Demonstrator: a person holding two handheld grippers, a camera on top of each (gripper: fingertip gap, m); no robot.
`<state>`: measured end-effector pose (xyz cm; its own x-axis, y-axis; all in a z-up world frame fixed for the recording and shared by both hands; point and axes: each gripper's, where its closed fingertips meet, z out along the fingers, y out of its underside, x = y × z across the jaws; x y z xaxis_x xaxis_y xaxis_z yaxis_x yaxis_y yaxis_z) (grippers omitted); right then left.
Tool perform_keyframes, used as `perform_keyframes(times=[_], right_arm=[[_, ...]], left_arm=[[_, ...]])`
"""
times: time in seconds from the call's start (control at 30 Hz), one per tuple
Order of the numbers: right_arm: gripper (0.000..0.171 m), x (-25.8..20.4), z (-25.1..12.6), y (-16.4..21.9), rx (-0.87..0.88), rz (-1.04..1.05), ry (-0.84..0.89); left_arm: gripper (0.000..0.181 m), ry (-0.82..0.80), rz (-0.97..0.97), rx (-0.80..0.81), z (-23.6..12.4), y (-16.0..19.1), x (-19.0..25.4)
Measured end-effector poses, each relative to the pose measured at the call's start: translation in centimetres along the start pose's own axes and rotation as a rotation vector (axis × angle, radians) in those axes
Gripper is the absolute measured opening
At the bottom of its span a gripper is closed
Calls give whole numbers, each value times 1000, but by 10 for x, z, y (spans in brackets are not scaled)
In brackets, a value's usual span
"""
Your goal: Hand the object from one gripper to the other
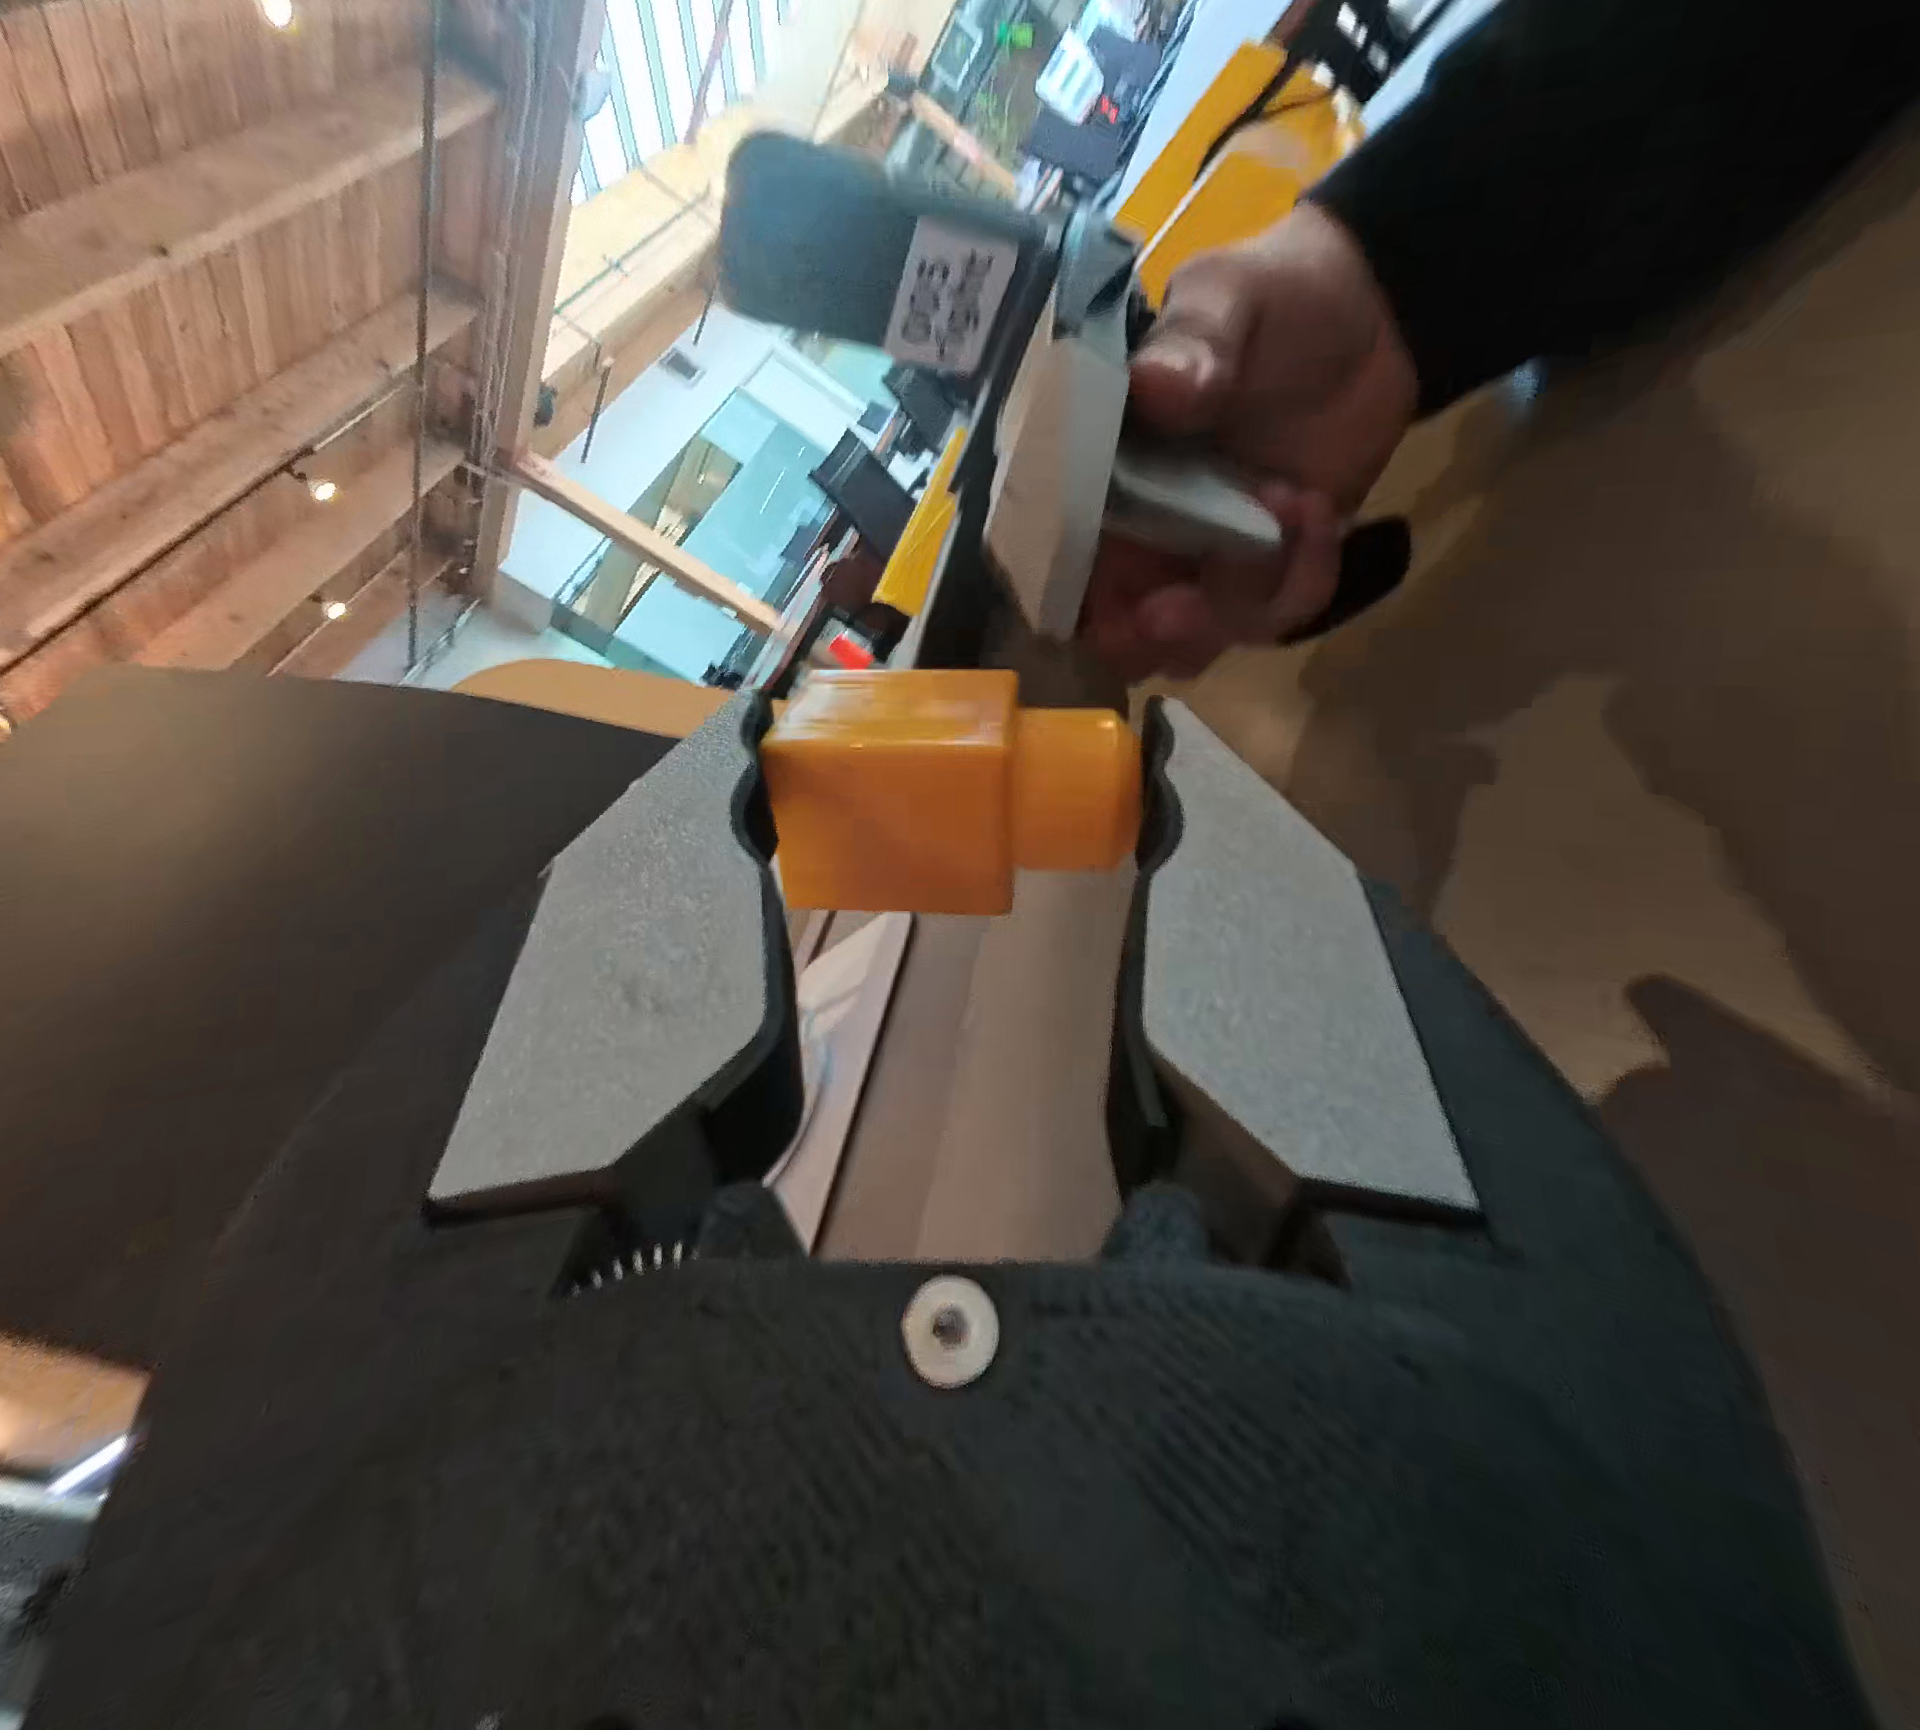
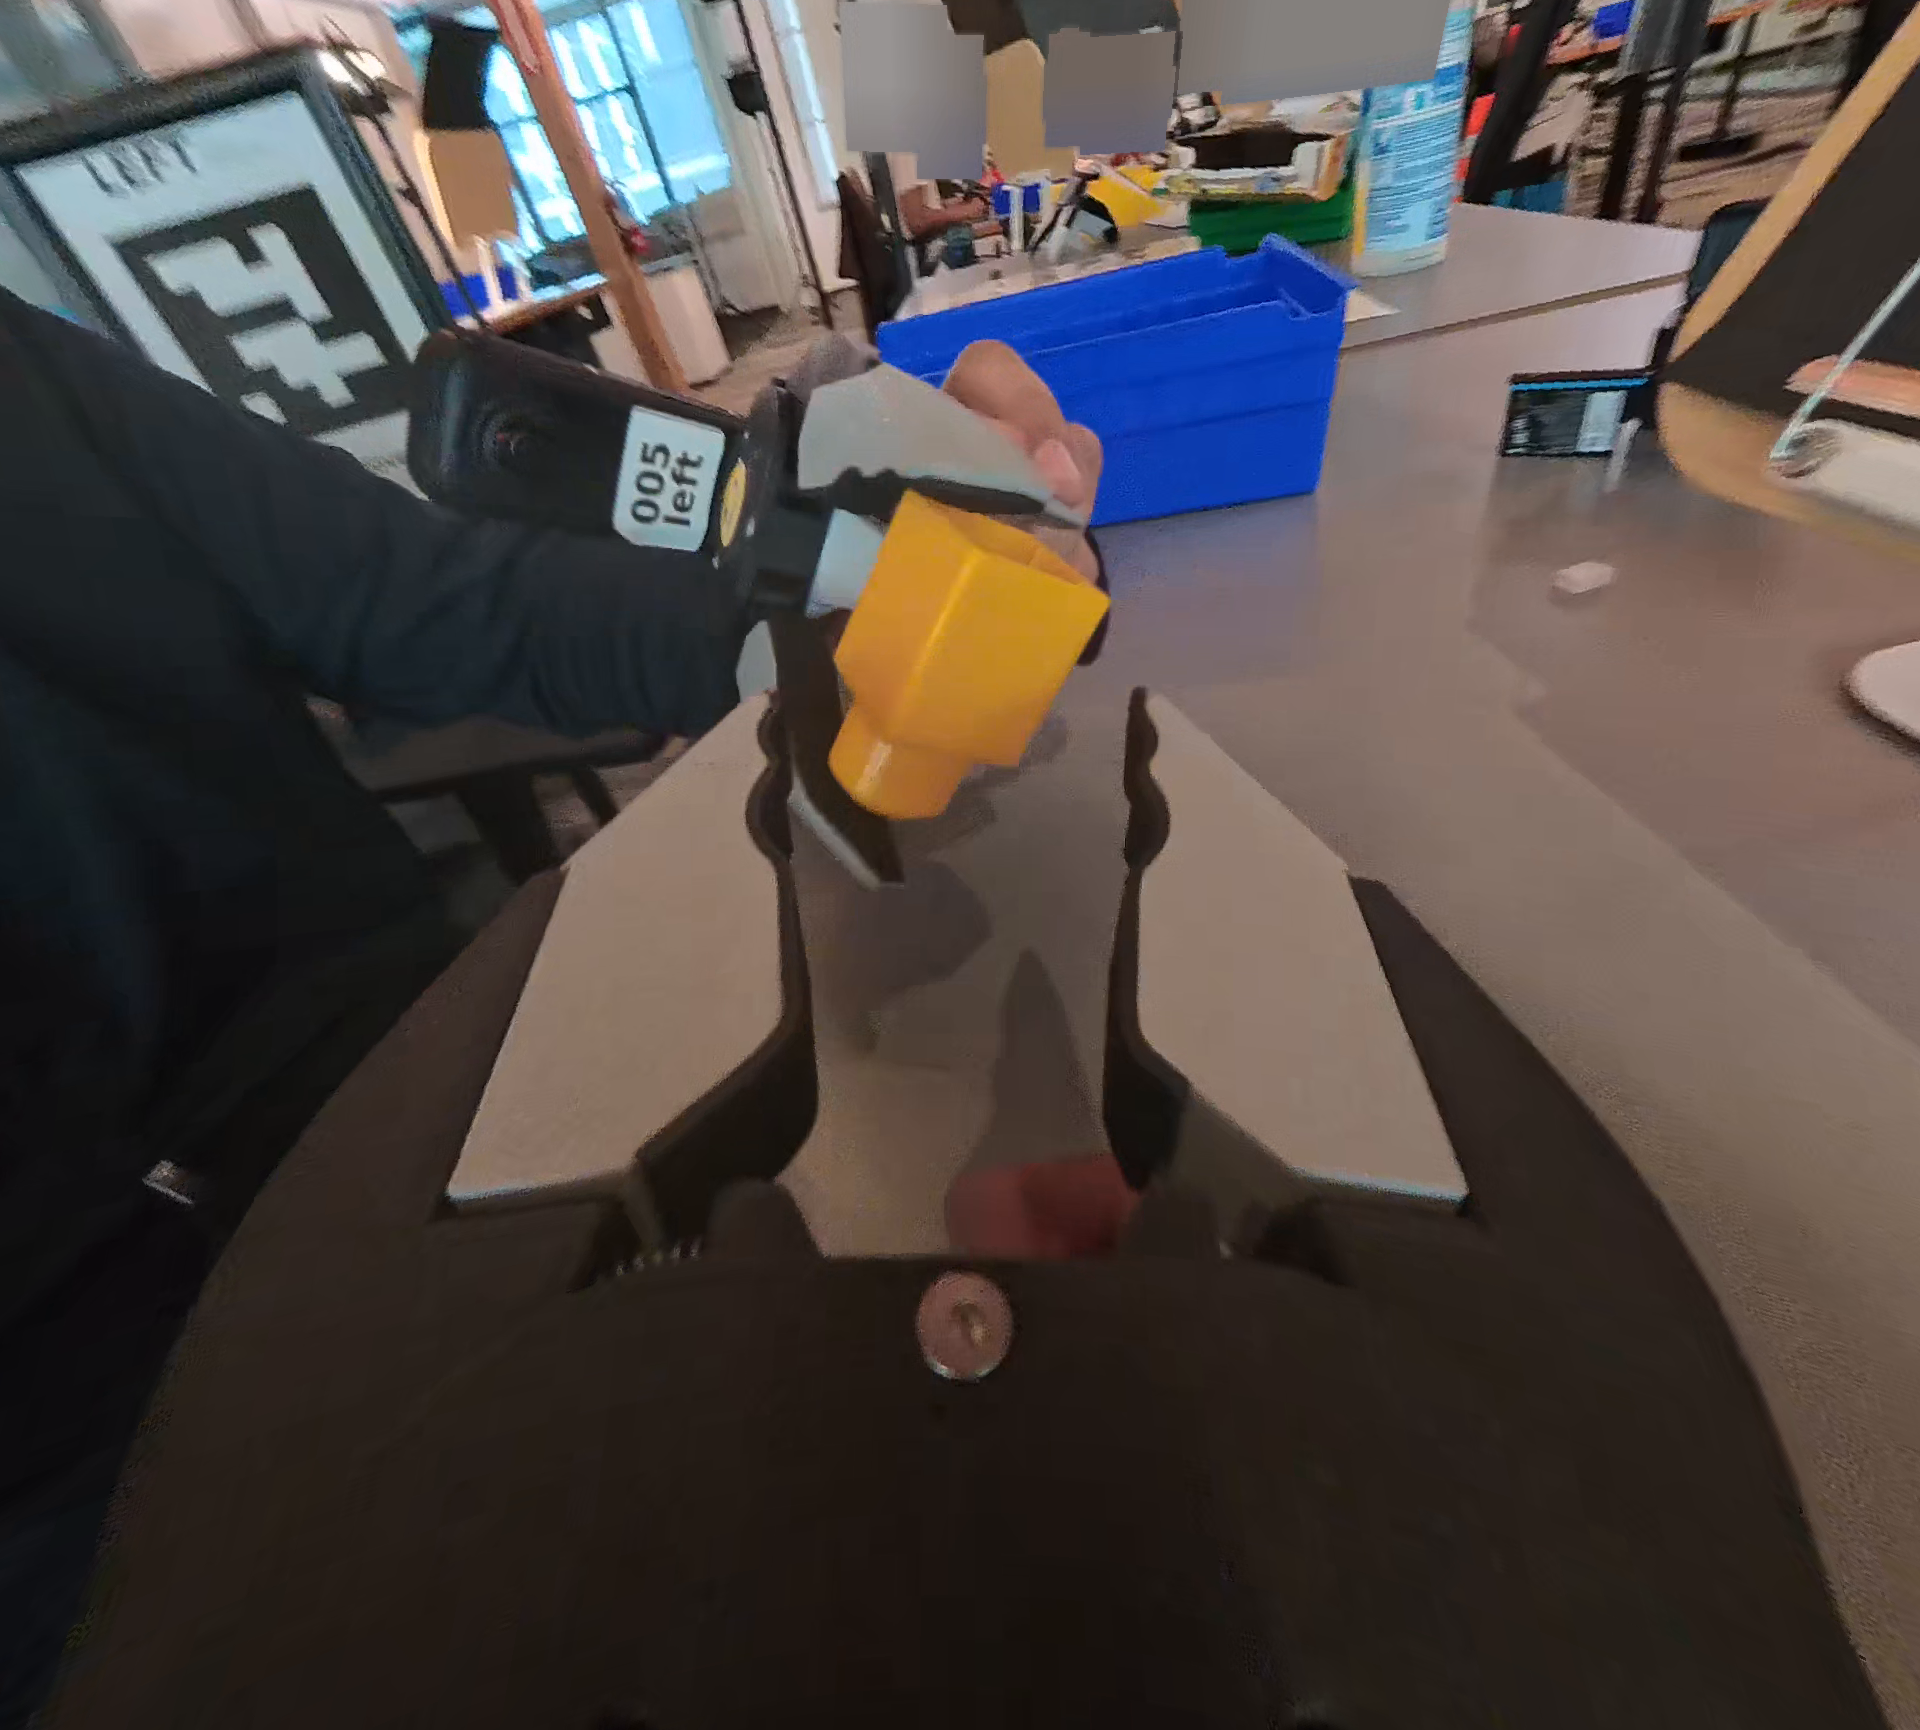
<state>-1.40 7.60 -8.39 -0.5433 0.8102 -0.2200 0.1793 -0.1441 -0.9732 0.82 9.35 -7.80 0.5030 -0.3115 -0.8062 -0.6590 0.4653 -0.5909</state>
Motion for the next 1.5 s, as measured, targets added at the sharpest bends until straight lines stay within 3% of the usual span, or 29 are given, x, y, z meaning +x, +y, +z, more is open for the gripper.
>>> perform_keyframes(times=[0.03,0.07,0.17,0.3,0.47,0.57,0.67,0.8,0.87,0.93,1.0,1.17,1.33,1.5], right_arm=[[56,-2,2,0,7,26,-26],[38,-4,4,1,7,45,-56],[36,2,3,7,-36,76,-58],[35,26,-7,4,-56,-72,129],[34,60,-24,6,-267,-639,563],[34,65,-20,20,-455,-964,666],[35,61,-11,22,-524,-1202,706],[34,42,7,23,-470,-1357,677],[33,44,7,27,-473,-1320,678],[30,48,5,31,-454,-1162,654],[39,50,0,25,-384,-979,633],[59,34,-5,18,-165,-297,300],[55,4,-17,-19,137,104,-41],[42,-7,-6,-16,138,223,-162]], left_arm=[[69,-3,-6,12,1,-4,1],[69,-17,4,8,2,-4,0],[69,-6,-58,-28,5,5,1],[69,60,-318,-106,5,25,3],[79,83,-862,-172,3,55,-15],[79,150,-1092,-139,1,58,-13],[83,197,-1212,-167,3,62,-6],[48,317,-1225,-113,4,48,7],[37,312,-1150,-170,3,53,10],[36,263,-976,-216,1,60,7],[36,178,-785,-220,-2,61,-4],[36,24,-315,92,-17,-2,-26],[37,-30,-225,110,-15,-12,-24],[36,7,-225,119,-9,-15,-13]])
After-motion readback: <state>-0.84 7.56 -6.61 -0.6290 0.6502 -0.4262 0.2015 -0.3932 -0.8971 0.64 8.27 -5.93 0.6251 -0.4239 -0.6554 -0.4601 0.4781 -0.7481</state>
